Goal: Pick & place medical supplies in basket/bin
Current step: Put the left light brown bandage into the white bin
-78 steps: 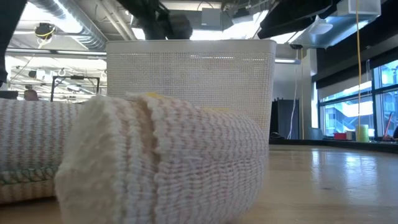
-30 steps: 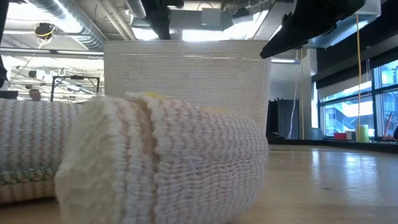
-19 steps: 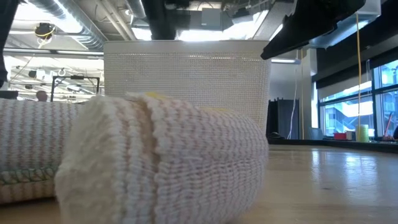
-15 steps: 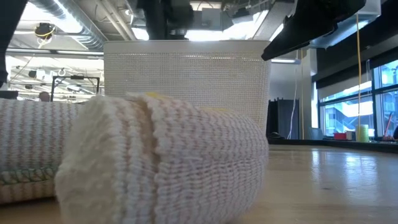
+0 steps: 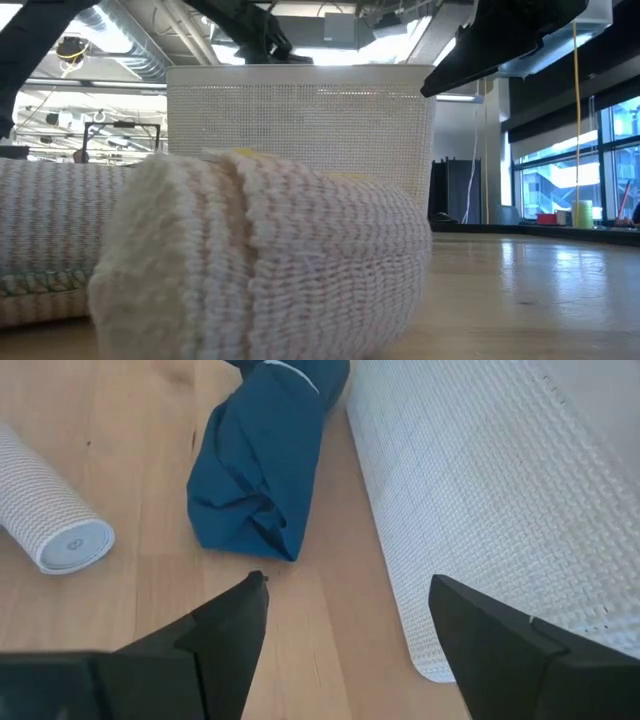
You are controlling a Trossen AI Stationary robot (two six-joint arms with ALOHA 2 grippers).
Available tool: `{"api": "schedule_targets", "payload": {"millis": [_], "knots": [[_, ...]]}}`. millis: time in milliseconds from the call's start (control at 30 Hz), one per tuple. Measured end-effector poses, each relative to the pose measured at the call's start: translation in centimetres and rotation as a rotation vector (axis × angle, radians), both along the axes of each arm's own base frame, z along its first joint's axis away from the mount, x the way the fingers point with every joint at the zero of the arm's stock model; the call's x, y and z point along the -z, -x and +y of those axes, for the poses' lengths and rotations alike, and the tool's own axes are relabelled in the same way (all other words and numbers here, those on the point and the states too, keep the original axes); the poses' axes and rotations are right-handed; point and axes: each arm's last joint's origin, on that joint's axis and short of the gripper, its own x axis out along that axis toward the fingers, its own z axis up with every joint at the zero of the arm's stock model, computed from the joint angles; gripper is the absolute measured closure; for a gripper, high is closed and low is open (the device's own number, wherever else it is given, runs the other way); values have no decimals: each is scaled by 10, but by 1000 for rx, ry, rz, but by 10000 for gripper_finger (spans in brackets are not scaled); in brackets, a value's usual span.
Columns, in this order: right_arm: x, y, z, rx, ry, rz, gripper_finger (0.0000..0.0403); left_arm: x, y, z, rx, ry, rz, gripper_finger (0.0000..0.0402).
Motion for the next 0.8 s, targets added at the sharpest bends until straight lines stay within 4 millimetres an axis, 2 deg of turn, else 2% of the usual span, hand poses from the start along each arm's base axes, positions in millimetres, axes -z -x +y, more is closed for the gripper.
{"api": "schedule_targets", "payload": {"millis": [200, 400, 600, 700, 800], "knots": [[0, 0, 0, 1, -2, -2, 126, 6, -2, 0, -19, 18, -1, 200], [0, 0, 0, 1, -3, -4, 126, 6, -1, 1, -26, 71, -31, 139], [0, 0, 0, 1, -3, -3, 126, 4, 2, 2, -32, 11, 25, 99], [0, 0, 0, 1, -1, -1, 126, -7, 5, 0, -34, 11, 69, 96], [0, 0, 0, 1, -1, 0, 126, -26, 6, -1, -81, 15, 52, 96]]}}
